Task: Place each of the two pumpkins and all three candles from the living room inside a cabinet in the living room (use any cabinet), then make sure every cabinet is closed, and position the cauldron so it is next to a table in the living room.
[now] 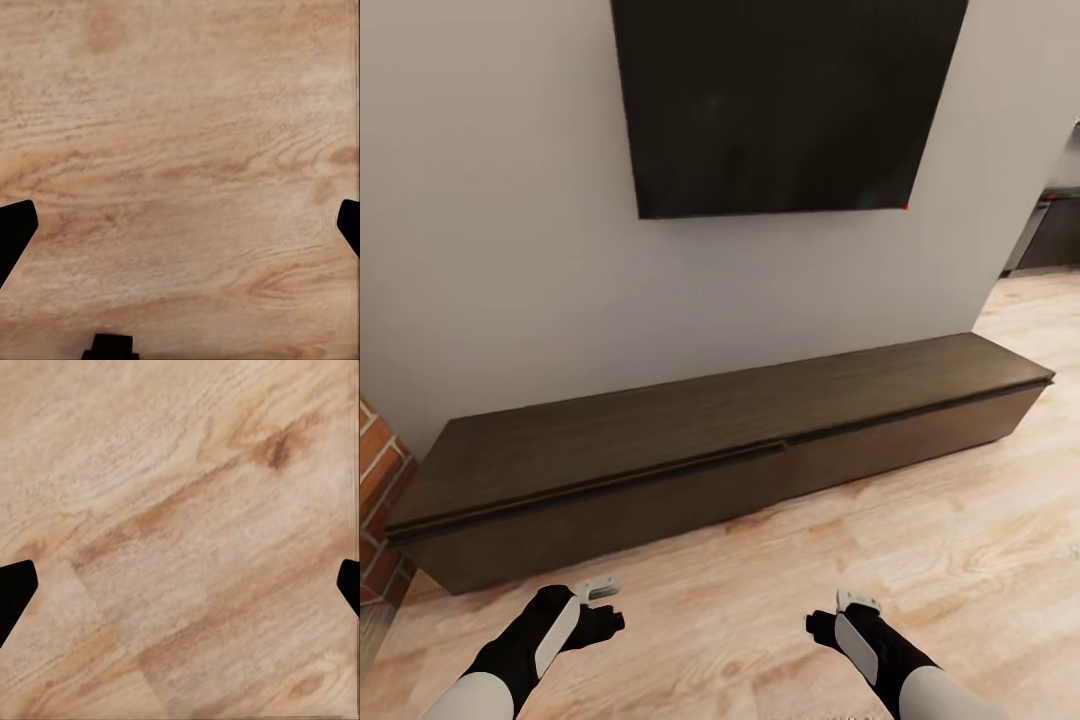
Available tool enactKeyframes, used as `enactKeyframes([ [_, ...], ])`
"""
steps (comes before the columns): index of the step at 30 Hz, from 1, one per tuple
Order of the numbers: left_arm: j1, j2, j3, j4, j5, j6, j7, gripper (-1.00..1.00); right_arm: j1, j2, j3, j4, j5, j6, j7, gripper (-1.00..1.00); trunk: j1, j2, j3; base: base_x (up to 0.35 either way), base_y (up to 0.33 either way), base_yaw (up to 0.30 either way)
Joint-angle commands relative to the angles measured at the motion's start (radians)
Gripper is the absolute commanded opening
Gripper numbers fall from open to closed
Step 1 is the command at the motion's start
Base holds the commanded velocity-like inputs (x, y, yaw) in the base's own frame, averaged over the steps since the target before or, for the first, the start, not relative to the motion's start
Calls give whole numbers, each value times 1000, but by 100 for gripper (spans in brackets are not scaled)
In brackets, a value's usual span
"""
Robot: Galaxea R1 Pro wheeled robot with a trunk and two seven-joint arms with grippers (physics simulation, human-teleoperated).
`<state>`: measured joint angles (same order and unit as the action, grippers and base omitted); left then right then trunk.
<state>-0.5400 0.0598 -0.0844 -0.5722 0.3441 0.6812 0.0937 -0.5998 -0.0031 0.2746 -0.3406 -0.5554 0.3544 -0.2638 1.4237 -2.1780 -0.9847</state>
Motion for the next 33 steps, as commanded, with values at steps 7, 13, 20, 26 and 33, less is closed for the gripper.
enactKeyframes([
  [7,0,0,0,0,2,8,-4,100,0,0,0,0,0,0,0,100,0,0,0,0,0,-278],
  [13,0,0,0,0,2,9,-5,100,0,0,0,0,0,0,0,100,0,0,0,0,0,-279],
  [20,0,0,0,0,3,9,-6,100,0,0,0,0,0,0,0,100,0,0,0,0,0,-279],
  [26,0,1,0,0,3,9,-6,100,0,1,0,0,0,0,0,100,0,0,0,0,0,-280],
  [33,0,3,1,0,3,4,-6,100,0,1,0,0,0,0,0,100,0,0,0,0,0,-281],
])
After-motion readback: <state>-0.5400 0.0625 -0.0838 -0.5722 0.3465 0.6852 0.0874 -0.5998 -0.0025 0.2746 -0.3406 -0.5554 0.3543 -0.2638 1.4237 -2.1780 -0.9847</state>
